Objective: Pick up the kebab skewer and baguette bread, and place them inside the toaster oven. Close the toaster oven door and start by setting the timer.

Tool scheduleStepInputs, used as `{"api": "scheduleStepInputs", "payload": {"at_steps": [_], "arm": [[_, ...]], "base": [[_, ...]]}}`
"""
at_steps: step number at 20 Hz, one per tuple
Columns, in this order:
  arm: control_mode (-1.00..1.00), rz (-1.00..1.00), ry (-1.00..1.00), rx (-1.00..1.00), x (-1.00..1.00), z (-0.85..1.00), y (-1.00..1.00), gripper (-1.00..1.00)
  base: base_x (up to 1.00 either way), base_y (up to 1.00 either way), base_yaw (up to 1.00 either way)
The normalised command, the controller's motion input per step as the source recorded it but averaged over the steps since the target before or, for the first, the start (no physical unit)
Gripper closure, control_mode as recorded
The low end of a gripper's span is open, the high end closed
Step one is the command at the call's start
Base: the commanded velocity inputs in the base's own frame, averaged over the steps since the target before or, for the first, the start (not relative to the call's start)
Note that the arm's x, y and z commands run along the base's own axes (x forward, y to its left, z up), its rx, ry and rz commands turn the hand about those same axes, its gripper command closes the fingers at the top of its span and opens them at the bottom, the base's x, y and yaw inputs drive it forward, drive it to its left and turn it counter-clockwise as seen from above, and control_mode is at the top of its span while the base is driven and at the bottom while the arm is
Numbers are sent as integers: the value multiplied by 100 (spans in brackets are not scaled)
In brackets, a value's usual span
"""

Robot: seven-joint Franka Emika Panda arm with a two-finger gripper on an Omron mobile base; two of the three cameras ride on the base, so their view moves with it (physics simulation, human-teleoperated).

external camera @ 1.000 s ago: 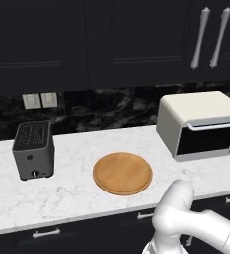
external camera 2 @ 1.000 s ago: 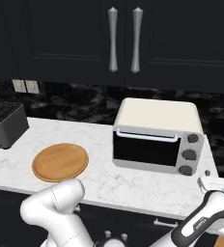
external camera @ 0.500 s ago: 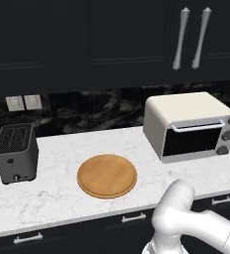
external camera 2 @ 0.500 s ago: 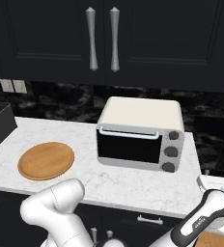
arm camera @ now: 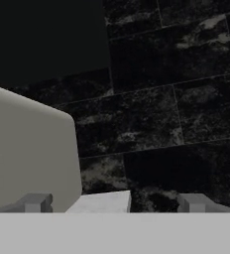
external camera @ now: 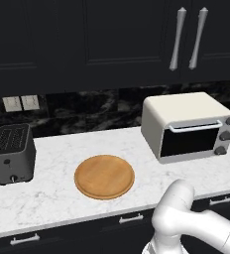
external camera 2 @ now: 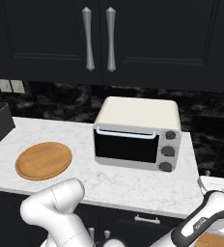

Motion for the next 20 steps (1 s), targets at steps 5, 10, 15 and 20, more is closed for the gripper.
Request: {"api": "scheduleStepInputs", "payload": {"at_steps": [5, 10, 15, 20], "arm": [[100, 0, 0, 0, 0, 0, 0, -100], [-100, 0, 0, 0, -5, 0, 19, -100], [-100, 0, 0, -1, -12, -7, 83, -100], [-100, 0, 0, -2, 0, -1, 98, -100]], "base": [[0, 0, 0], [0, 0, 0], [0, 0, 0], [0, 0, 0]]}}
